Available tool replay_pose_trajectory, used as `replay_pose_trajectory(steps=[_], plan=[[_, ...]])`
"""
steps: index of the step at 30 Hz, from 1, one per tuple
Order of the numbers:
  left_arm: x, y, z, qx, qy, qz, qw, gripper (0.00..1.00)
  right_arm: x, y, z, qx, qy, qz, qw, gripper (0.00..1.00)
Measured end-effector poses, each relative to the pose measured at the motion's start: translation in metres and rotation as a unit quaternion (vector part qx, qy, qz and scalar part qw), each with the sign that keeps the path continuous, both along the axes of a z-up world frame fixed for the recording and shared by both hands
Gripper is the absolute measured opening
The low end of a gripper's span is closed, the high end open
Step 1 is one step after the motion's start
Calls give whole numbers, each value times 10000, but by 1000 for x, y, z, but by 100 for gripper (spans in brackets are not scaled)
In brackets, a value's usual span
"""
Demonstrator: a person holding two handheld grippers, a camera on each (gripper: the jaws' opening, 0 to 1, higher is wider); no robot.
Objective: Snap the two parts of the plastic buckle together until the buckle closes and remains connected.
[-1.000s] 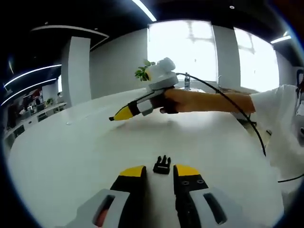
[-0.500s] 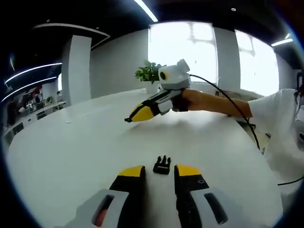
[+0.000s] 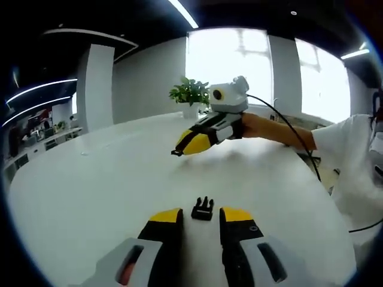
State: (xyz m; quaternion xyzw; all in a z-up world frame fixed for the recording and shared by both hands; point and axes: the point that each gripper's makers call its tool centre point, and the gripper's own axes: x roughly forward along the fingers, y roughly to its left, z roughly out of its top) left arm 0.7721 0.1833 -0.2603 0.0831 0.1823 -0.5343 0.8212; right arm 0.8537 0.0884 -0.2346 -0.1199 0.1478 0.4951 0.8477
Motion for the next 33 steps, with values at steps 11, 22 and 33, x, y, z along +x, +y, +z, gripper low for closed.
replay_pose_trajectory(steps=[11,22,33], plan=[[-1,0,0,0,-19,-59,10000,24,-40,14,-5,-131,-323,1053,9938,14],[-3,-2,-1,-1,-22,-76,10000,24,-45,11,-12,-172,-98,1286,9915,14],[-3,-2,-1,-12,-16,-96,10000,24,-59,13,-14,-109,120,1608,9869,14]])
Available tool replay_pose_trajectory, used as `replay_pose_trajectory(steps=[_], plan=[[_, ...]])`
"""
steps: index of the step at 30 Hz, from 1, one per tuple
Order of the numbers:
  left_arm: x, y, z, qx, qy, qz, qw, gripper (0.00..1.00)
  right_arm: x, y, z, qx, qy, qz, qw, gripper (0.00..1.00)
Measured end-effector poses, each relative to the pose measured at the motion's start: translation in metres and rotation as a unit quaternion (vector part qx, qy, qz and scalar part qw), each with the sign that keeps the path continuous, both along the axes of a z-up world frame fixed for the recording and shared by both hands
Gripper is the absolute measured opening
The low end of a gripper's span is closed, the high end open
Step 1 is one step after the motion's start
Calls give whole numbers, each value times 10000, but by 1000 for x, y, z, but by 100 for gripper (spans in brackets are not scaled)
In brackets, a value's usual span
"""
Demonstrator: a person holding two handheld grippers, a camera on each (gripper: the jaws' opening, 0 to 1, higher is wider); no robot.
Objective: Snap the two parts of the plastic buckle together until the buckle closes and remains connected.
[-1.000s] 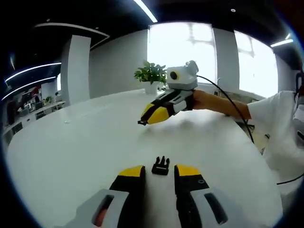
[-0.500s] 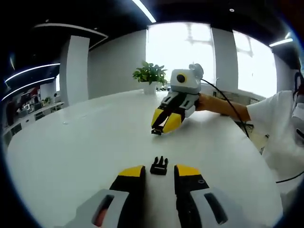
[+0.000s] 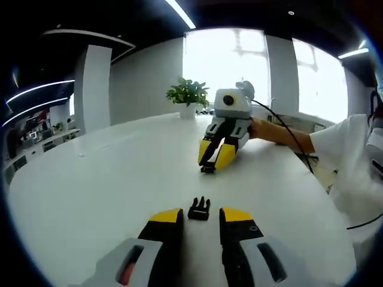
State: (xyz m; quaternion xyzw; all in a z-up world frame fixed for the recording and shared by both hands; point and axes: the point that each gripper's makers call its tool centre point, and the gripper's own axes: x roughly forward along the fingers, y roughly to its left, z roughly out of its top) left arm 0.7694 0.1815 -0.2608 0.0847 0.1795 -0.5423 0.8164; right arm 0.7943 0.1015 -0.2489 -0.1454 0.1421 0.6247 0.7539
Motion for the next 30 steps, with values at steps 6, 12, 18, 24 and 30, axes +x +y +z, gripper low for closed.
replay_pose_trajectory(steps=[6,12,18,24,30], plan=[[1,0,0,-21,15,20,10000,23,1,-2,1,-51,-85,-55,9999,14],[2,1,0,-35,26,27,10000,23,12,-8,4,-75,-220,-357,9991,14],[2,1,0,-49,31,54,10000,23,43,-32,11,-169,-456,-1538,9869,14],[1,1,0,-64,47,63,9999,23,69,-63,18,-97,-561,-2714,9608,13],[1,1,0,-71,52,73,9999,23,79,-82,21,-60,-584,-3282,9428,13]])
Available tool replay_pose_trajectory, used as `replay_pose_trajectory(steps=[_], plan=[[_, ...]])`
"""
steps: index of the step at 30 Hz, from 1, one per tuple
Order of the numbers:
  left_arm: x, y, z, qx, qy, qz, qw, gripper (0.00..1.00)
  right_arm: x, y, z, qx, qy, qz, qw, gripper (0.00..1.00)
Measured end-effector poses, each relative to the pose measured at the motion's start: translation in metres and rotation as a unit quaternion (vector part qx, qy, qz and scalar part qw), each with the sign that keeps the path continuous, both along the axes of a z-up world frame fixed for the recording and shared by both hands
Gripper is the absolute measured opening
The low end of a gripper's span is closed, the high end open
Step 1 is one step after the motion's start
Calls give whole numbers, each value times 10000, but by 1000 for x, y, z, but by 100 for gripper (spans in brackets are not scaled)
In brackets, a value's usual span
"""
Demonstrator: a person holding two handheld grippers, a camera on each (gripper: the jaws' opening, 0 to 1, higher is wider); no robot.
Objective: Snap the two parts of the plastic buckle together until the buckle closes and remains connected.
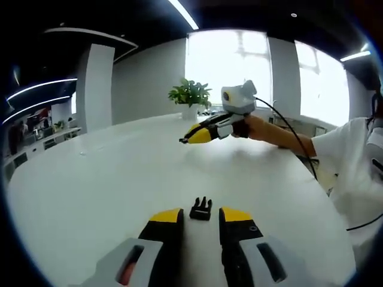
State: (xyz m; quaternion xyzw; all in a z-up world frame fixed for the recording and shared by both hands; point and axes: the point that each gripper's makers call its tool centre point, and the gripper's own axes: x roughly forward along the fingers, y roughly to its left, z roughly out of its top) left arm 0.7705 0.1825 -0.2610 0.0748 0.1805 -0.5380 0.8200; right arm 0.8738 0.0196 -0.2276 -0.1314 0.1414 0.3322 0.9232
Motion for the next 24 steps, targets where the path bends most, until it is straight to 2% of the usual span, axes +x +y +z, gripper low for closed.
replay_pose_trajectory(steps=[4,14,24], plan=[[-1,0,0,-10,10,5,10000,23,2,-6,-1,-14,44,-237,9997,13],[-2,1,0,-12,14,6,10000,23,1,-2,-5,-120,55,-333,9994,13],[-1,2,0,-16,20,10,10000,23,7,-13,-8,26,125,-545,9984,14]])
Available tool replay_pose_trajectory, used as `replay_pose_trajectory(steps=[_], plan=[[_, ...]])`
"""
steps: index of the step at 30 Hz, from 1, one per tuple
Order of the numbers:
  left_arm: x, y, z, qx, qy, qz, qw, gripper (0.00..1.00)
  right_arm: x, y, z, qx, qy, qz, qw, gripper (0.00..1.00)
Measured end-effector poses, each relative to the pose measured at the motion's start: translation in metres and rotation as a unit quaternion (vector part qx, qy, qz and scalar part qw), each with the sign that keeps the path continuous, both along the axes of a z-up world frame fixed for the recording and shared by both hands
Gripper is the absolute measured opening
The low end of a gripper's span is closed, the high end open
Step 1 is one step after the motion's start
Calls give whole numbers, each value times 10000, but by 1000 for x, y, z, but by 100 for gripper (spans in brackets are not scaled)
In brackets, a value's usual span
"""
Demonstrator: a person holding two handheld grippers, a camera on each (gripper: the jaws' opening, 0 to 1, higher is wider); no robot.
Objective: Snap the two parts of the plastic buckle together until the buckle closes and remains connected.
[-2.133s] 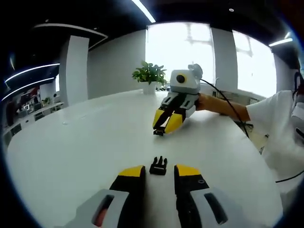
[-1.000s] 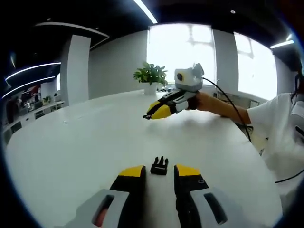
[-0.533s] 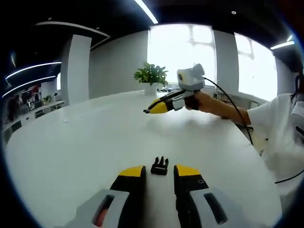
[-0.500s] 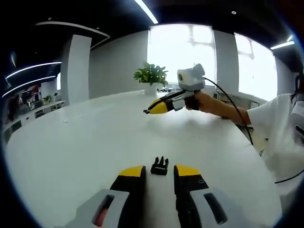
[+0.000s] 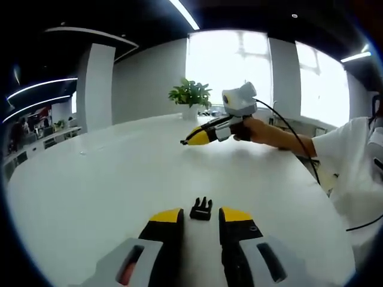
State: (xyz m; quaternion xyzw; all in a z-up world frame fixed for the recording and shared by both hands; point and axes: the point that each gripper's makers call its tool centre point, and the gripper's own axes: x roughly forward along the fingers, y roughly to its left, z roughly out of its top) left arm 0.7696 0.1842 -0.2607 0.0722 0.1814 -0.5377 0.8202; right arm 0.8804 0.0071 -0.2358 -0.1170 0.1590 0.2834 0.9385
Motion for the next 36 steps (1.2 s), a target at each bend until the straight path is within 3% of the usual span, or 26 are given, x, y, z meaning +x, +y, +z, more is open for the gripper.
replay_pose_trajectory(steps=[7,12,15,20,24,25,30,32,33,36], plan=[[0,0,0,5,-4,4,10000,23,0,0,-2,7,19,5,10000,14],[0,0,0,-4,1,1,10000,23,5,-2,-1,15,-10,-17,10000,31],[0,0,0,-5,0,7,10000,23,7,-4,11,343,-81,15,9994,38],[0,0,0,-12,3,11,10000,23,4,2,26,603,-172,543,9966,47],[0,-1,0,-4,-5,11,10000,23,-2,11,27,720,-52,1125,9910,49],[0,-1,0,-4,-5,11,10000,23,1,8,26,727,-86,1097,9913,51],[-1,-1,0,-3,-4,0,10000,23,2,4,9,72,-186,1465,9890,73],[0,-1,0,-5,0,-5,10000,23,3,6,10,-47,-349,1651,9857,78],[0,-1,0,-8,3,-12,10000,23,1,10,10,-123,-420,1918,9805,80],[0,-1,0,-15,13,-14,10000,23,-1,13,6,-15,-235,2234,9744,90]])
